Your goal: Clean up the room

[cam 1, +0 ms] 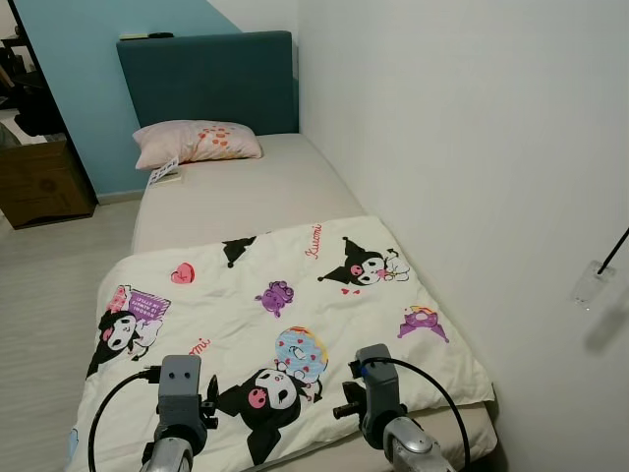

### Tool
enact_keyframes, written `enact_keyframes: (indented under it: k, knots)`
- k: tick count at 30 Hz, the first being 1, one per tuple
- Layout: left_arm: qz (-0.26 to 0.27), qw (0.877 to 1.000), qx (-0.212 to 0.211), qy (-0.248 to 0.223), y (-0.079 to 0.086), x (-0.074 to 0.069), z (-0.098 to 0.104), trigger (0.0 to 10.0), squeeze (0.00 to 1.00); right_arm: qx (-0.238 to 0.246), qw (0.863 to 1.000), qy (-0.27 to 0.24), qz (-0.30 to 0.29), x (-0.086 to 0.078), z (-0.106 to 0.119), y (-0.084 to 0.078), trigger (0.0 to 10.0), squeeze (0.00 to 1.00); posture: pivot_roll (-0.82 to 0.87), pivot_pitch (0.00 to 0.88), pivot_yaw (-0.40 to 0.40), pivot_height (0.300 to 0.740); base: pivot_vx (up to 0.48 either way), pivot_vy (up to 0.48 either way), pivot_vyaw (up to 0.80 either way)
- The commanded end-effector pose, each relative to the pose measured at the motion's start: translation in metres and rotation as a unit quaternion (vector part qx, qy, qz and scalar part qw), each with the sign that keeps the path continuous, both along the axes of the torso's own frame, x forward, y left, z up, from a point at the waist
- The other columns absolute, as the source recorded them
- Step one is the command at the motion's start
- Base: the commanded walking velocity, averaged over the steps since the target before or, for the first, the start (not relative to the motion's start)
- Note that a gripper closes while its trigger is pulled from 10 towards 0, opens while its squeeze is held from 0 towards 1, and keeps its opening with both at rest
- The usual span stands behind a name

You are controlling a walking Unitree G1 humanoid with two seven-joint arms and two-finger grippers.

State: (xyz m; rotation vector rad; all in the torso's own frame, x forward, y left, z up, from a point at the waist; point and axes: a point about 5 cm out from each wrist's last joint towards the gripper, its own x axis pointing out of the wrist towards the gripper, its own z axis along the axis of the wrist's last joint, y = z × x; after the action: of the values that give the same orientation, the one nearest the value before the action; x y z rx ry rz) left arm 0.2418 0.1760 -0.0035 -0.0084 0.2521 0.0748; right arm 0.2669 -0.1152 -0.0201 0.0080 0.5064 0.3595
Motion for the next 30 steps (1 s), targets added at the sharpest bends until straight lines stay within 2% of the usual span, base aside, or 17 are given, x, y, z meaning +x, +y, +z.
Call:
enact_keyframes:
  k: [1, 12, 30]
  knots:
    - [0.012, 1.0, 0.004, -0.003, 0.0066, -0.0031, 0.0004, 10.0, 0.0, 0.009, 1.0, -0.011, 0.006, 0.0033, 0.0043, 0.0049, 10.0, 0.0, -0.02, 0.0, 0.006, 0.663, 0.0, 0.0, 0.0]
    - [0.015, 1.0, 0.005, -0.002, 0.0075, -0.0047, -0.0001, 10.0, 0.0, 0.01, 1.0, -0.013, 0.012, 0.0037, 0.005, 0.0057, 10.0, 0.0, -0.02, 0.0, 0.005, 0.608, 0.0, 0.0, 0.0]
    - [0.015, 1.0, 0.004, 0.004, 0.0044, -0.0075, -0.0021, 10.0, 0.0, 0.01, 1.0, -0.011, 0.019, 0.0024, 0.0043, 0.0051, 10.0, 0.0, -0.02, 0.0, -0.001, 0.608, 0.0, 0.0, 0.0]
